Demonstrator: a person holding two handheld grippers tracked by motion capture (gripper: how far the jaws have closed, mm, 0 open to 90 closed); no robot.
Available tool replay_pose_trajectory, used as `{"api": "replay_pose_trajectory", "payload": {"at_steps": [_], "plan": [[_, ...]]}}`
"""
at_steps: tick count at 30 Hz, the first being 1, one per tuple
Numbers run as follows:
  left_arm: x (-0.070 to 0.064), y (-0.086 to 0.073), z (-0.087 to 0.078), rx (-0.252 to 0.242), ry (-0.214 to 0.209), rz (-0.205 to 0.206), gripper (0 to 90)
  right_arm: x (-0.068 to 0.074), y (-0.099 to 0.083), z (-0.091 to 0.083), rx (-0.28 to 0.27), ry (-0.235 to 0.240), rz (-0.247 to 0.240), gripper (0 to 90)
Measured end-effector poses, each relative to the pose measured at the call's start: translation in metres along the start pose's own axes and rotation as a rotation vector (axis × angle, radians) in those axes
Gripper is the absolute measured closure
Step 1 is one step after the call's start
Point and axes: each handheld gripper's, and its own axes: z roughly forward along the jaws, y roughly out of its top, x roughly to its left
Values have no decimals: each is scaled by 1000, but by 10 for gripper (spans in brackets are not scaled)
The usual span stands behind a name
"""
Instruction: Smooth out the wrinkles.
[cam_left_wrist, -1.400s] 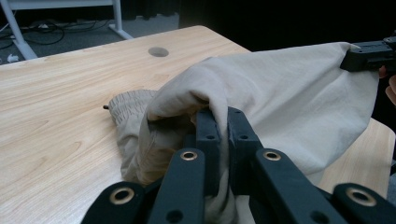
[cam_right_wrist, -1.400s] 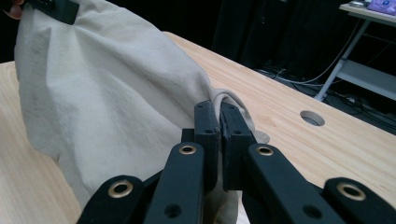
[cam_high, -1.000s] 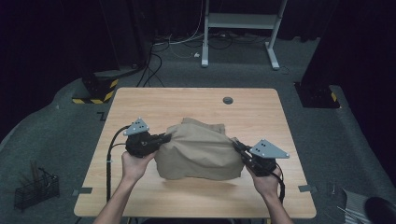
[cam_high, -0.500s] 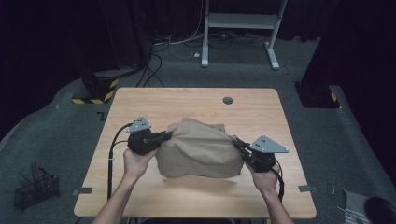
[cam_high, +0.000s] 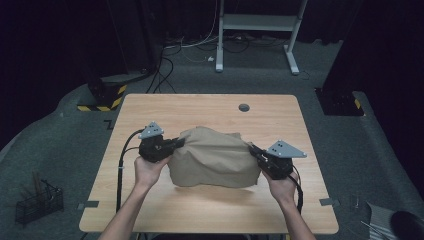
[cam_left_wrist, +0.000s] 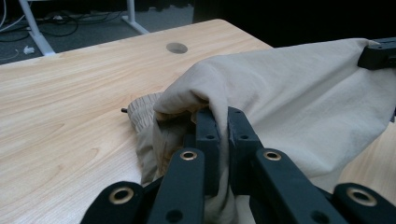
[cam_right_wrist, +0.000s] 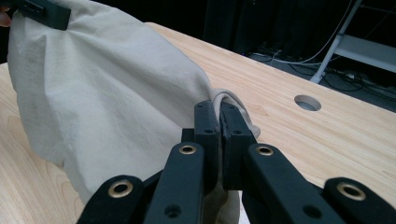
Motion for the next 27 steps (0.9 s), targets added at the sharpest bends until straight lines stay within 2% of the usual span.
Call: {"api": "replay_pose_trajectory", "payload": {"at_steps": [11, 27], "plan": [[7, 5, 15, 30, 11, -5, 855, -7, -3, 9, 26, -17, 19, 875], [18, 1, 34, 50, 16, -44, 855, -13, -9, 23, 58, -37, 44, 874]]}}
